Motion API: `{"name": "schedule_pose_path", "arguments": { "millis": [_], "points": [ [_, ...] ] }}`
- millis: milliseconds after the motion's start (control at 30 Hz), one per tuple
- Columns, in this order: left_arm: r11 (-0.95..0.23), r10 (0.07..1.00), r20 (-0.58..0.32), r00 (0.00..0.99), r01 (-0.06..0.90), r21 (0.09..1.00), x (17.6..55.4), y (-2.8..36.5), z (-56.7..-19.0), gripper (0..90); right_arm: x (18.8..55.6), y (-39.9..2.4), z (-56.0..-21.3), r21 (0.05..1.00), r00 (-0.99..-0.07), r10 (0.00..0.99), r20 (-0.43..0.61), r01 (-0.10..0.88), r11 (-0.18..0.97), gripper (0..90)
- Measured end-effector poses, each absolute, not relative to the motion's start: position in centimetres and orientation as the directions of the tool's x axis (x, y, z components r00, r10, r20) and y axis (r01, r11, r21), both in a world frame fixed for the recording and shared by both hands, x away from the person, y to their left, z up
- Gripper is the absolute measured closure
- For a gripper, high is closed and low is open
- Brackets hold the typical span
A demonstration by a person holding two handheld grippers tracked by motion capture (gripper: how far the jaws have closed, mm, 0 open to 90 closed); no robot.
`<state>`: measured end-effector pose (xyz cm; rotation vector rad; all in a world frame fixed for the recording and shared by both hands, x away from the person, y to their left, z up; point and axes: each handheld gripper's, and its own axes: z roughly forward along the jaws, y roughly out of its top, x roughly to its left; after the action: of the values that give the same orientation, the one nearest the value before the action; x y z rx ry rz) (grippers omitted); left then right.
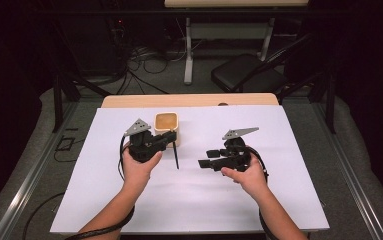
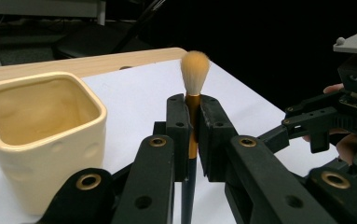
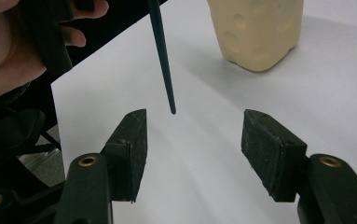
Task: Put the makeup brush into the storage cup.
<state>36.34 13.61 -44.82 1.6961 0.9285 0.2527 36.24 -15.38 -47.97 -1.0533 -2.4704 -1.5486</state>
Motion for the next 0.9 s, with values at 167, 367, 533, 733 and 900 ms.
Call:
{"name": "schedule_pose_path", "arguments": {
  "millis": [167, 367, 533, 733, 900],
  "points": [
    [-0.059, 0.693, -0.277, 0.665, 0.436, 0.898, 36.7, 14.0, -44.2, 83.6, 36.2, -15.4, -47.9, 0.782, -0.769, 0.52, 0.372, 0.561, 0.271, 40.8],
    [-0.079, 0.703, -0.255, 0.664, 0.428, 0.9, 37.3, 14.4, -43.2, 83.6, 36.2, -15.4, -48.0, 0.782, -0.769, 0.52, 0.372, 0.561, 0.271, 40.8],
    [-0.073, 0.715, -0.251, 0.652, 0.427, 0.901, 37.9, 15.1, -42.3, 83.6, 36.3, -15.5, -48.1, 0.779, -0.767, 0.521, 0.374, 0.564, 0.273, 40.8],
    [-0.088, 0.725, -0.24, 0.646, 0.432, 0.897, 38.4, 15.7, -41.8, 83.6, 36.3, -15.5, -48.1, 0.779, -0.765, 0.521, 0.377, 0.566, 0.268, 40.8],
    [-0.109, 0.729, -0.23, 0.645, 0.441, 0.891, 38.6, 15.9, -41.6, 83.6, 36.3, -15.5, -48.2, 0.779, -0.765, 0.522, 0.378, 0.567, 0.267, 40.8]
  ]
}}
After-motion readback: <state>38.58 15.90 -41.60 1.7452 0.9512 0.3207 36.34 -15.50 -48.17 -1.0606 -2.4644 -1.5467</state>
